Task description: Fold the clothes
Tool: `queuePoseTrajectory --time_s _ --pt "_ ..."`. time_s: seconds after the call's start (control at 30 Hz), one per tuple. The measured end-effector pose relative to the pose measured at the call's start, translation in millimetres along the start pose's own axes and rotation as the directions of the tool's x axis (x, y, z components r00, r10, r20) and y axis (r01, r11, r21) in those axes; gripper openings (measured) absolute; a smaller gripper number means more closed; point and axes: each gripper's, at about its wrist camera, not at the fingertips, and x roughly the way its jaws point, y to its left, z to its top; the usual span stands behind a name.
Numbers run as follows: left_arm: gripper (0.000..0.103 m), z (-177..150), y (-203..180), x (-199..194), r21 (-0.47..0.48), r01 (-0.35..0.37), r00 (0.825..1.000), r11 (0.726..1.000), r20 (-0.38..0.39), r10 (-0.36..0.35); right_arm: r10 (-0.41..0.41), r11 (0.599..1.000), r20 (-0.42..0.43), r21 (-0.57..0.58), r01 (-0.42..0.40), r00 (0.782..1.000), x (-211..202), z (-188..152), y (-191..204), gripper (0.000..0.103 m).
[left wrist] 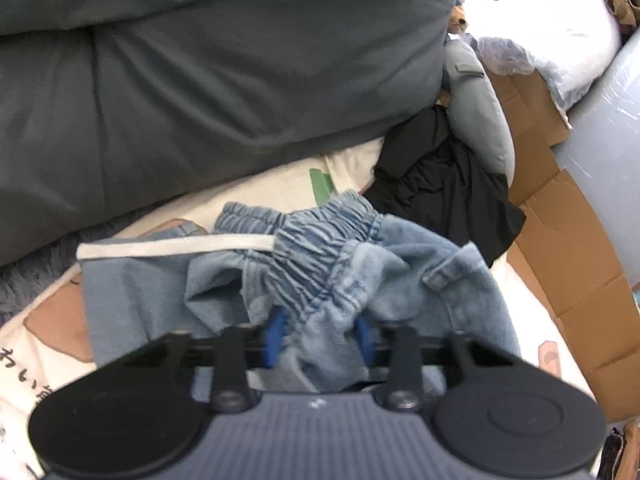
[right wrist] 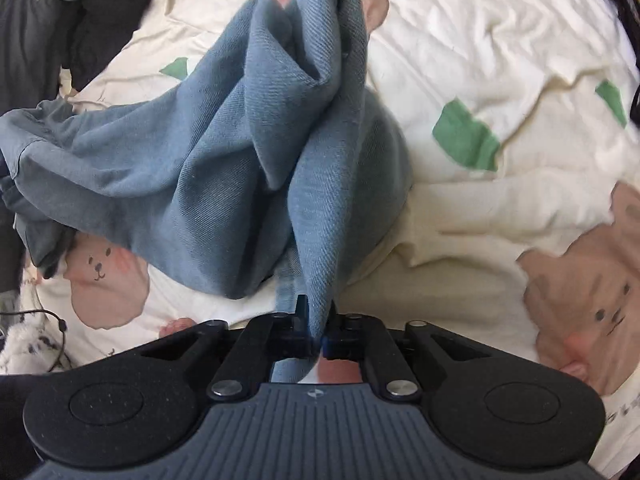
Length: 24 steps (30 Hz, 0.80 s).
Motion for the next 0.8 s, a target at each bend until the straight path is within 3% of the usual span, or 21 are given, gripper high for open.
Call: queuePoseTrajectory --time_s 0.2,0.43,0.8 --pt "0.016 13 3 -14 -0.013 0.021 0.998 1.000 0.052 -0.021 -0.084 0.994 0.053 -0.070 0.087 0.995 -40 28 -24 0.002" --pt "0.015 30 -14 -26 0.060 0.032 0.993 0.998 0.111 -0.038 -0.225 0.958 0.102 -0.156 0.239 0.969 -84 71 -59 0.001" --pt "0.015 48 -36 -44 0.087 0.080 0.983 0.993 0.159 -0.093 -0.407 0.878 0.029 -0.262 0.400 0.913 -87 108 -129 0.001"
